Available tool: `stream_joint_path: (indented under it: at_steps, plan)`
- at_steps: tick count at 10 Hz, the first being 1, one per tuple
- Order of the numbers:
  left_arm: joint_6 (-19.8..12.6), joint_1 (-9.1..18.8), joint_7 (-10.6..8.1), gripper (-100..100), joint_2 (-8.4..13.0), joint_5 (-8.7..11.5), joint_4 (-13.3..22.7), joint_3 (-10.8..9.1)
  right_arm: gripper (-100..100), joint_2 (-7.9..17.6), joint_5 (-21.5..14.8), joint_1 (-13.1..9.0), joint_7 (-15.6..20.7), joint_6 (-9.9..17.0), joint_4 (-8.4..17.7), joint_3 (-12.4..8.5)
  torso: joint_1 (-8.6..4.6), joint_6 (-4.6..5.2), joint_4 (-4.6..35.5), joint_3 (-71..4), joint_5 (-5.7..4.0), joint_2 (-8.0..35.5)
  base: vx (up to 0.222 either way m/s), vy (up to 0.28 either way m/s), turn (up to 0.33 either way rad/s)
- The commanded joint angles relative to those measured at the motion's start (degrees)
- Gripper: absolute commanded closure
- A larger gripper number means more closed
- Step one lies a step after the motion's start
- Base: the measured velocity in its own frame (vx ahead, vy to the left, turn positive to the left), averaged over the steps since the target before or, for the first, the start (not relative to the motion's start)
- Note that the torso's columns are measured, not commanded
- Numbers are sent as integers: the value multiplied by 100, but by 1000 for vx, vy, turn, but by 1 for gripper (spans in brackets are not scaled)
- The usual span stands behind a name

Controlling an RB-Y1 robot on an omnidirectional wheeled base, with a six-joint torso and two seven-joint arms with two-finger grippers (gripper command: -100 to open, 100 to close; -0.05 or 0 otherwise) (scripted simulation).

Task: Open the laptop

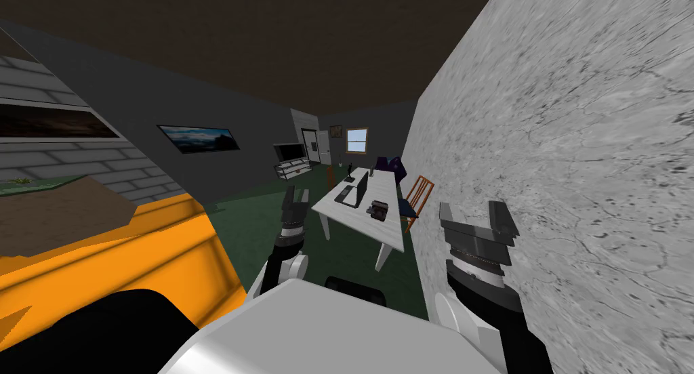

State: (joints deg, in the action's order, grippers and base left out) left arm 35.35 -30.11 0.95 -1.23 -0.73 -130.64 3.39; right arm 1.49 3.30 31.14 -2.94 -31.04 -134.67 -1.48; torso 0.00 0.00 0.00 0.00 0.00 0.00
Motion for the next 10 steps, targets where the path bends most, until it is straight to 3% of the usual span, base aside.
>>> stream_joint_path:
  at_steps: [1, 9, 10]
  plan:
    - [0, 0, 0, 0, 0, 0, 0, 0, 0, 0, 0, 0, 0, 0, 0, 0, 0, 0, 235, -467, 0, 232, 0, 0, 0]
    - [1, 0, 0, 0, 0, 0, -2, 0, 0, 0, 0, 0, 0, -1, -2, 0, 0, 0, 3537, -7073, 0, 3539, 0, 0, 0]
    - [-76, 46, -3, -100, 224, 10, 19, -28, 0, 0, 0, 0, 0, -1, -2, 0, 0, 0, 3960, -7919, 0, 3962, 9, -12, -14]
